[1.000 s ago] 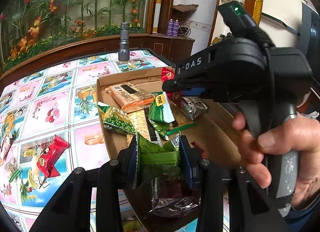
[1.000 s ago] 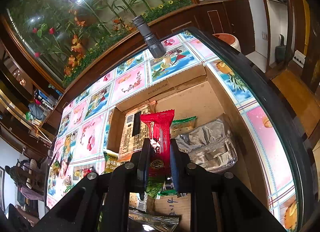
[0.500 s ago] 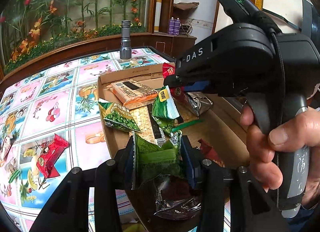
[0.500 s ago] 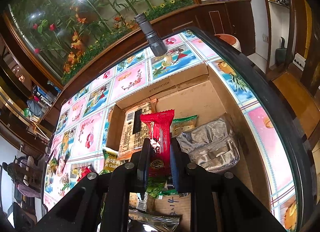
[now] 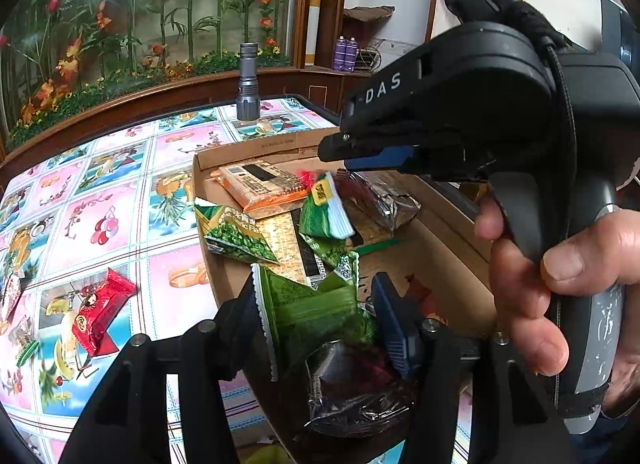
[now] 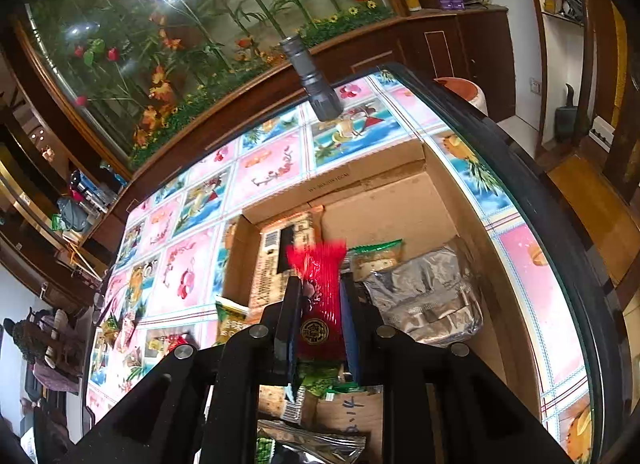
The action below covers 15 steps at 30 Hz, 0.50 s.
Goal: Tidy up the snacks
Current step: 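Lower both packs into the box and open both grippers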
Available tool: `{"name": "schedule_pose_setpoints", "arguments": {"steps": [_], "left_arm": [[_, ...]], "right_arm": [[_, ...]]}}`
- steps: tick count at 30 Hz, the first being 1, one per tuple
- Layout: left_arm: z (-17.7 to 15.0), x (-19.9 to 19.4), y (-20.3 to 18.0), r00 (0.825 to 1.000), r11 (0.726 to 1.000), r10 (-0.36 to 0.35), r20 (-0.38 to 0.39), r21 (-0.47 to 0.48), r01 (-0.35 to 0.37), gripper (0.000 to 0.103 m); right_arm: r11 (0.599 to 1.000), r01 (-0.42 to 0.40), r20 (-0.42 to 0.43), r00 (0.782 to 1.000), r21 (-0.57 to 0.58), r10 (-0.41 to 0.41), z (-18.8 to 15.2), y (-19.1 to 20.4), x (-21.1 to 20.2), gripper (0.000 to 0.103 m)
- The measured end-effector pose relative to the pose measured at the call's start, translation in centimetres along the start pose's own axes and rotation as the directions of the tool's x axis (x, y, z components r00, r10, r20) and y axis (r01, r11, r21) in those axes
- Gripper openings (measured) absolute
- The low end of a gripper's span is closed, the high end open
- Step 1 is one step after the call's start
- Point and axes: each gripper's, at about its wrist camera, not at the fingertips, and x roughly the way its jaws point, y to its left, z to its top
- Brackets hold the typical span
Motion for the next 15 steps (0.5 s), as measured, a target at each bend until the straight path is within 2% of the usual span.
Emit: {"name": "schedule_pose_setpoints", "arguments": {"steps": [4, 15], "left_arm": [[0.2, -0.5, 0.2, 1.000, 1.000, 0.008, 0.019, -0.005, -0.007, 0.060], [1.0, -3.1, 2.3, 0.996, 0.999, 0.041, 0.080, -0.028, -0.039, 0.065]], "right_arm": [[1.000, -0.013, 0.034, 0.999, 0.004, 0.013, 0.1, 0.1, -0.7, 0.021], [0.999, -0.023, 0.072, 0.997, 0.027, 0.021, 0.4, -0.1, -1.3, 0.022]]}}
